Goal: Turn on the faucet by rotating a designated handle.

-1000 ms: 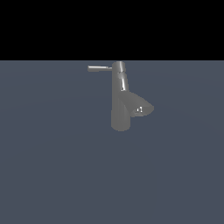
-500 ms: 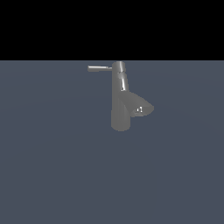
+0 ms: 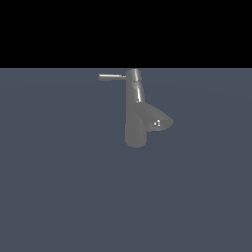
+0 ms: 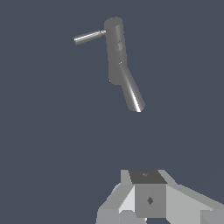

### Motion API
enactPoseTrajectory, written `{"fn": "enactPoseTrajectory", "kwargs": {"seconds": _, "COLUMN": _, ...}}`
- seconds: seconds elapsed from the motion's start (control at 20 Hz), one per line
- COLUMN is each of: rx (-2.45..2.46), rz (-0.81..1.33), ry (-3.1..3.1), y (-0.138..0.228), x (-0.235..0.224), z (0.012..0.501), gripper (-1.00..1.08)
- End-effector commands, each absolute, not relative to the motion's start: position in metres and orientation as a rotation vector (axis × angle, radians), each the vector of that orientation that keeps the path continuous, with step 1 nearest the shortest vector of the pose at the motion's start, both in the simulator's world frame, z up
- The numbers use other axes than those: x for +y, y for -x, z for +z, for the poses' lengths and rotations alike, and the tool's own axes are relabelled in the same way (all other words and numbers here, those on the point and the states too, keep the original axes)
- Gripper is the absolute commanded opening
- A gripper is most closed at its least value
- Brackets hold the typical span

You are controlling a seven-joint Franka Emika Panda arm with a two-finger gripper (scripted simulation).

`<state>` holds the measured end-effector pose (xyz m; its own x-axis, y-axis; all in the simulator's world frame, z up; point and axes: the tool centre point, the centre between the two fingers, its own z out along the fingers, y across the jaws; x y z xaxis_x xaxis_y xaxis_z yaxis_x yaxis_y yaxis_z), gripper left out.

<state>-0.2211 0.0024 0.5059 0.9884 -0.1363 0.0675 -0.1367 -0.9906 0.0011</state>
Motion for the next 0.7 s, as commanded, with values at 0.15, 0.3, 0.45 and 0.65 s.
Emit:
{"fn": "enactPoseTrajectory", "kwargs": {"seconds": 0.15, "rx": -0.371, "rz": 0.089, "ry": -3.082, "y": 0.192, "x": 0.004, "z": 0.501, "gripper": -1.0}}
{"fn": "enactPoseTrajectory", "kwargs": {"seconds": 0.3, "rx": -0.467, "rz": 0.081, "ry": -3.051, "y": 0.172, "x": 0.006, "z": 0.497, "gripper": -1.0}}
{"fn": "enactPoseTrajectory", "kwargs": {"seconds": 0.45, "rx": -0.56, "rz": 0.076, "ry": -3.019, "y": 0.153, "x": 0.008, "z": 0.491, "gripper": -1.0}}
{"fn": "enactPoseTrajectory", "kwargs": {"seconds": 0.65, "rx": -0.678, "rz": 0.072, "ry": -2.974, "y": 0.127, "x": 0.012, "z": 0.482, "gripper": -1.0}}
